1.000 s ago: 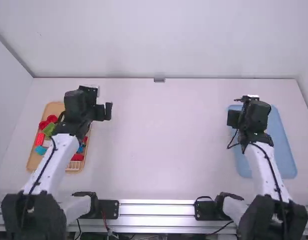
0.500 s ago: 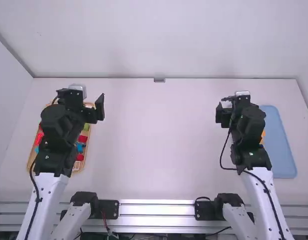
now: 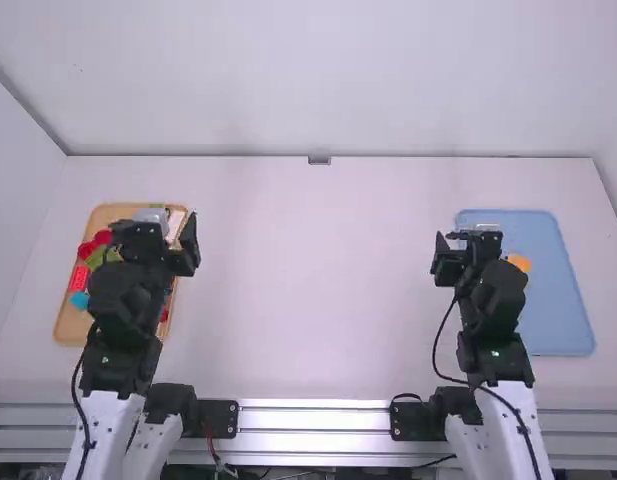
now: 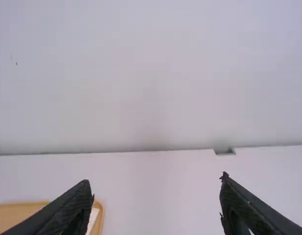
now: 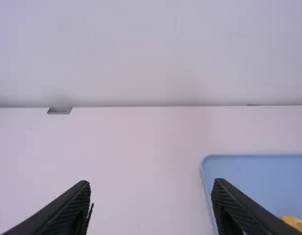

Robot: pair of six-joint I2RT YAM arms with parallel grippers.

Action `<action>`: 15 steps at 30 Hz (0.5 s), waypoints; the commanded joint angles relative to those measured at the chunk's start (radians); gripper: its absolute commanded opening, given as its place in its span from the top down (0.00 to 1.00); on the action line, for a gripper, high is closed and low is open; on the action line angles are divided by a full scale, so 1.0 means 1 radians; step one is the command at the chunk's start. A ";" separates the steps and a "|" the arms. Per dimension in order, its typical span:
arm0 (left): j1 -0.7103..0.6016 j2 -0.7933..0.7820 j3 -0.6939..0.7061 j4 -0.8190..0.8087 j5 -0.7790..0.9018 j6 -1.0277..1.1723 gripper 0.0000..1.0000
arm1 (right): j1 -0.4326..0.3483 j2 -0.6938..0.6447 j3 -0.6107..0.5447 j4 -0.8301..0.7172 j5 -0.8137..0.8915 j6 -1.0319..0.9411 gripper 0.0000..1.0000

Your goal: Assemble lego blocks to make yellow taxi

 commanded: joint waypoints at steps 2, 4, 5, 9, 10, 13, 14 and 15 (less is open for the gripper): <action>-0.002 -0.084 -0.079 0.003 -0.013 -0.006 0.42 | 0.003 -0.082 -0.084 0.003 -0.002 0.020 0.42; -0.002 -0.129 -0.124 0.003 -0.013 -0.006 0.46 | 0.003 -0.127 -0.129 0.003 -0.002 0.020 0.47; -0.002 -0.161 -0.156 0.003 -0.013 -0.006 0.50 | 0.003 -0.159 -0.161 0.003 -0.002 0.020 0.50; -0.002 -0.249 -0.244 0.003 -0.013 -0.006 0.58 | 0.003 -0.248 -0.249 0.003 -0.002 0.020 0.59; -0.002 -0.261 -0.256 0.003 -0.013 -0.006 0.60 | 0.003 -0.260 -0.261 0.003 -0.002 0.020 0.60; -0.002 -0.337 -0.332 0.003 -0.013 -0.006 0.67 | 0.003 -0.336 -0.337 0.003 -0.002 0.020 0.68; -0.002 -0.359 -0.354 0.003 -0.013 -0.006 0.69 | 0.003 -0.358 -0.359 0.003 -0.002 0.020 0.70; -0.002 -0.375 -0.370 0.003 -0.013 -0.006 0.71 | 0.003 -0.373 -0.375 0.003 -0.002 0.020 0.71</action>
